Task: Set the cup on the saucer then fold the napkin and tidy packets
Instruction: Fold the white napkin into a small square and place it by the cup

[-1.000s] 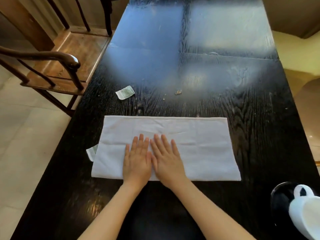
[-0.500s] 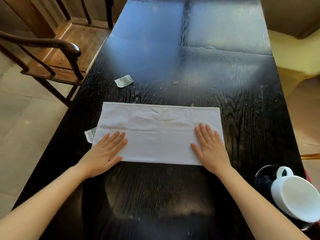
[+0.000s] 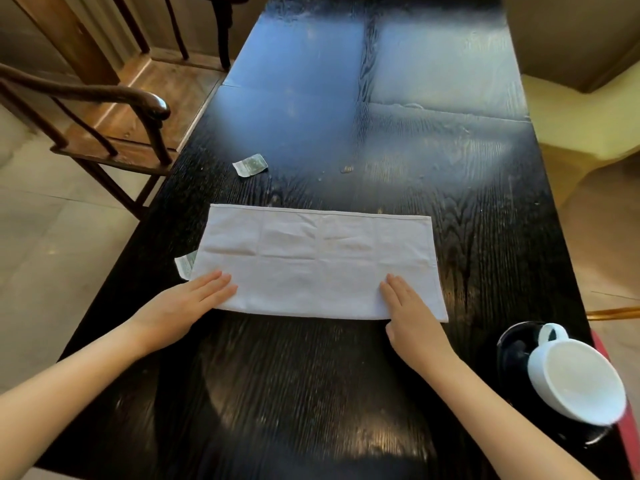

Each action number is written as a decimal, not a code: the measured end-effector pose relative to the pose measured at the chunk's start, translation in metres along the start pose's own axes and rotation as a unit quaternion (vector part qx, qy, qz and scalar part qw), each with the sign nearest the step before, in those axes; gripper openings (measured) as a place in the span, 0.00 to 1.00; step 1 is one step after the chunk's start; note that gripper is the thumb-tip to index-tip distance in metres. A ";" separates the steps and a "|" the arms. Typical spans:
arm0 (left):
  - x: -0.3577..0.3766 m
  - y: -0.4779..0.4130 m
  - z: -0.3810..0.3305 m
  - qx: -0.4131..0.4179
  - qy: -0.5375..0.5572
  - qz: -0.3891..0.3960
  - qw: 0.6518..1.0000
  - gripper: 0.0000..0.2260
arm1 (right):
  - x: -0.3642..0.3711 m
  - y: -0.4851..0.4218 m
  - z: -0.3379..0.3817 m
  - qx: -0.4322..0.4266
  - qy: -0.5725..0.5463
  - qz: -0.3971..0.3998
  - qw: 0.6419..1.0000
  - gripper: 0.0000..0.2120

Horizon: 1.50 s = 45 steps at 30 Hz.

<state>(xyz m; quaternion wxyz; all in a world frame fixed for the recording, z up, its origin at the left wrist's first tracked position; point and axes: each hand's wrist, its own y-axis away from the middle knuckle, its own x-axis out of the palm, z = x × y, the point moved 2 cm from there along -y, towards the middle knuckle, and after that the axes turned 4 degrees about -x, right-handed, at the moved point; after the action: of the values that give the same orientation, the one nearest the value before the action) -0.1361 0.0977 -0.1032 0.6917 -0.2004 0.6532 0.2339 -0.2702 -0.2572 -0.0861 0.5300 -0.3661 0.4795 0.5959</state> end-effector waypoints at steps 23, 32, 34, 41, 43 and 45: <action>-0.020 -0.116 0.065 -0.497 0.378 -0.112 0.773 0.10 | -0.069 -0.106 -0.060 0.307 -0.232 -0.202 0.900 0.12; 0.001 -0.136 0.063 -0.512 0.205 -0.101 0.828 0.12 | -0.033 -0.139 -0.060 0.315 -0.037 -0.261 0.912 0.12; 0.003 -0.134 0.059 -0.511 0.179 -0.102 0.835 0.11 | -0.026 -0.139 -0.061 0.306 -0.015 -0.282 0.909 0.11; 0.004 -0.134 0.059 -0.504 0.114 -0.068 0.853 0.08 | -0.028 -0.138 -0.059 0.308 0.056 -0.311 0.897 0.07; -0.004 -0.139 0.060 -0.491 0.087 -0.091 0.862 0.14 | -0.038 -0.143 -0.052 0.316 0.049 -0.334 0.887 0.14; -0.013 -0.159 0.044 -0.416 0.122 -0.147 0.889 0.16 | -0.040 -0.160 -0.018 0.194 -0.048 -0.369 0.908 0.17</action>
<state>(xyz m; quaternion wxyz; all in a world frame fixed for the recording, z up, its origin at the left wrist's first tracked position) -0.0075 -0.0065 -0.0917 0.4866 -0.5905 0.5382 0.3534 -0.1074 -0.2894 -0.0825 0.7951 -0.3777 0.3905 0.2695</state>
